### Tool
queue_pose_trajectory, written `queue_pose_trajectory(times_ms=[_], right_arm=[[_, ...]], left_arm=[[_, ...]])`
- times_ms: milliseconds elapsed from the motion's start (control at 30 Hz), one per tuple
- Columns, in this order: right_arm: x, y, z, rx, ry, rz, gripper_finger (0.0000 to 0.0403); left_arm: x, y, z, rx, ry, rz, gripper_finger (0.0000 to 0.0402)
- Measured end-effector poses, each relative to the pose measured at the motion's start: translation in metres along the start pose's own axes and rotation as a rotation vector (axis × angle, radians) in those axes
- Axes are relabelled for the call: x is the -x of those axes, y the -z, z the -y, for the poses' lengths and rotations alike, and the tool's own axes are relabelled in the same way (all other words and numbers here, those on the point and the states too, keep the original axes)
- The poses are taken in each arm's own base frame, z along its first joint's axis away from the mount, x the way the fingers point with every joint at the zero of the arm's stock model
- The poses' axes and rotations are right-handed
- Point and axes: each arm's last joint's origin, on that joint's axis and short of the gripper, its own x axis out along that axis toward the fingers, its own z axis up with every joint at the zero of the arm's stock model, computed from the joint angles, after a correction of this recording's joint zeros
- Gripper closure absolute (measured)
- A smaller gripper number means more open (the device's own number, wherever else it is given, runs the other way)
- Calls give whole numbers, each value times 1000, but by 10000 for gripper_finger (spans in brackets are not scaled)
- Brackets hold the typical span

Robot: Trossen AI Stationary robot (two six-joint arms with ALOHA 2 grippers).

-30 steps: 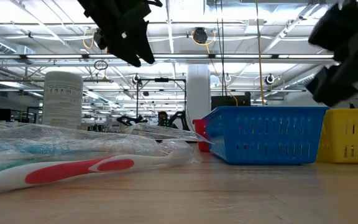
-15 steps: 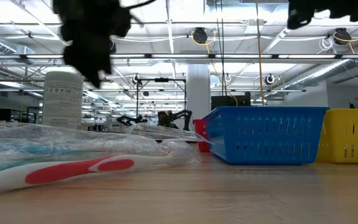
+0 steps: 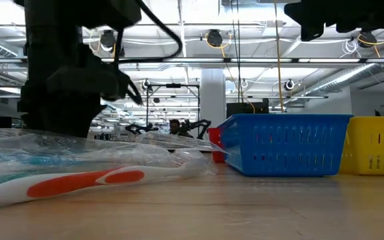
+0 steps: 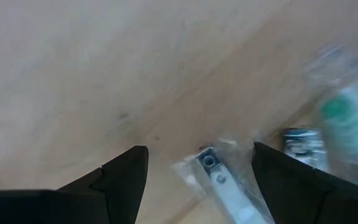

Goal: Pick & Place Travel size toiletries
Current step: Put the silver nail cutter into the yellow bin

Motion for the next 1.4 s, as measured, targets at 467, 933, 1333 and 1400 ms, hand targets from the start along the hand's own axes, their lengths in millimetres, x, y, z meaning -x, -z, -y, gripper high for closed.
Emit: queue_pose_trajectory(times_ms=[467, 933, 1333, 1400], right_arm=[[0, 5, -1, 6, -9, -47, 234], [0, 8, -1, 10, -15, -80, 234], [0, 10, -2, 14, -19, -97, 234], [0, 9, -2, 14, -19, -96, 234]], left_arm=[[-2, 11, -10, 231, -122, -159, 128], [34, 32, -11, 807, -78, -176, 128], [8, 64, 5, 939, -158, -133, 128], [4, 62, 7, 928, -157, -124, 128]])
